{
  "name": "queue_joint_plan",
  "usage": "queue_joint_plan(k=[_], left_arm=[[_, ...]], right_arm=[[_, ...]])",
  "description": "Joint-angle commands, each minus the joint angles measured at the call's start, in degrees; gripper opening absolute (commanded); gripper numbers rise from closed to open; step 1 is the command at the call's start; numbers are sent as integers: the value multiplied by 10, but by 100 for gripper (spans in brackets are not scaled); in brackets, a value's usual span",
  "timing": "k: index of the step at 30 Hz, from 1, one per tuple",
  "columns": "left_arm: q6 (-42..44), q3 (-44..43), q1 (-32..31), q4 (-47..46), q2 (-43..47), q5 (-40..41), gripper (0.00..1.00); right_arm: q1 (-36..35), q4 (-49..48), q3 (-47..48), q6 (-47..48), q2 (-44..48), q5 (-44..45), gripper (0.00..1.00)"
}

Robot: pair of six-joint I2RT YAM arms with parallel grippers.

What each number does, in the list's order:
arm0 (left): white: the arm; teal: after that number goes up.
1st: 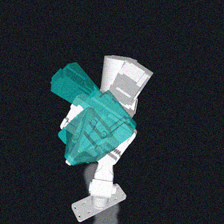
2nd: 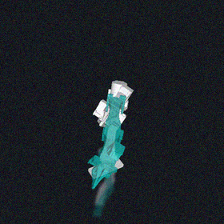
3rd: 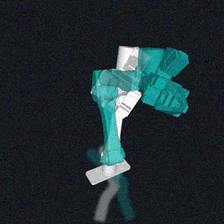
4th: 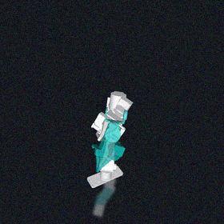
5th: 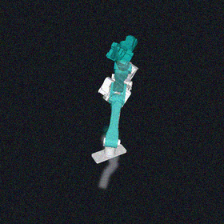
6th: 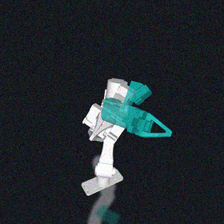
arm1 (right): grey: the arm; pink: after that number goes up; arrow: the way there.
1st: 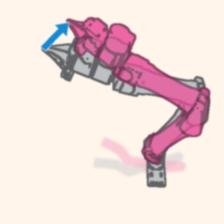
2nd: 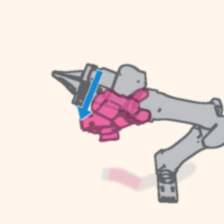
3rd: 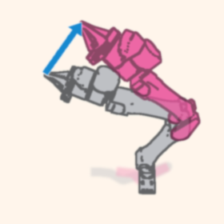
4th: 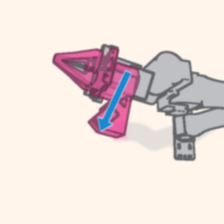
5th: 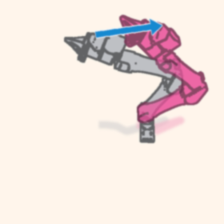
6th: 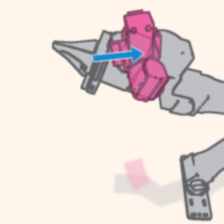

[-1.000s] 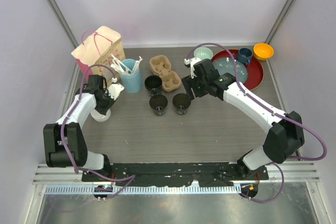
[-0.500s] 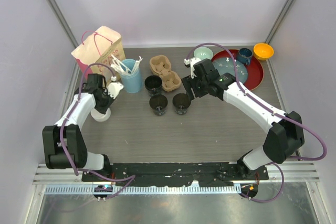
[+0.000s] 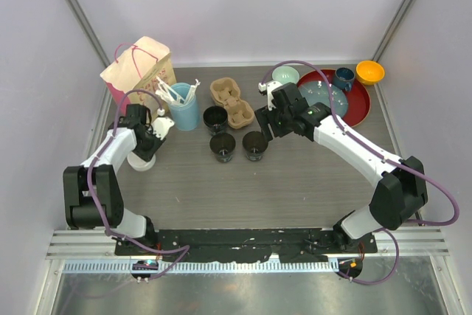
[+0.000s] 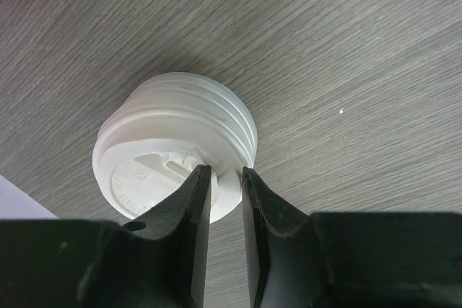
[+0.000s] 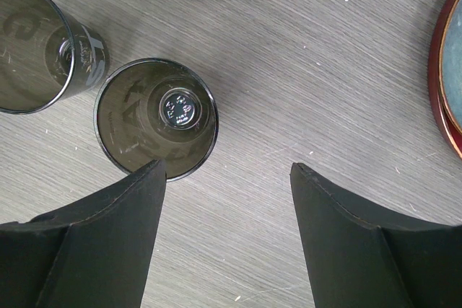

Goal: Pack the takeout coffee

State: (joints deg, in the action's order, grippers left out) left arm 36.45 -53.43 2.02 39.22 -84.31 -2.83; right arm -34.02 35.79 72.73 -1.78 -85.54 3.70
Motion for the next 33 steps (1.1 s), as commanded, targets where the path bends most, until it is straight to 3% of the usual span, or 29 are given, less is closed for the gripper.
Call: queue_joint_plan(k=[1, 8, 14, 33], left_arm=[[-4, -5, 3, -19, 2, 6, 27], [6, 9, 3, -33, 0, 24, 23], [-3, -3, 4, -16, 10, 13, 0], [-22, -47, 3, 45, 81, 23, 0]], right_arm=[[-2, -9, 4, 6, -2, -10, 75], [-2, -8, 6, 8, -2, -19, 75], [-2, -8, 6, 9, -2, -21, 75], [-1, -5, 6, 9, -2, -22, 75]])
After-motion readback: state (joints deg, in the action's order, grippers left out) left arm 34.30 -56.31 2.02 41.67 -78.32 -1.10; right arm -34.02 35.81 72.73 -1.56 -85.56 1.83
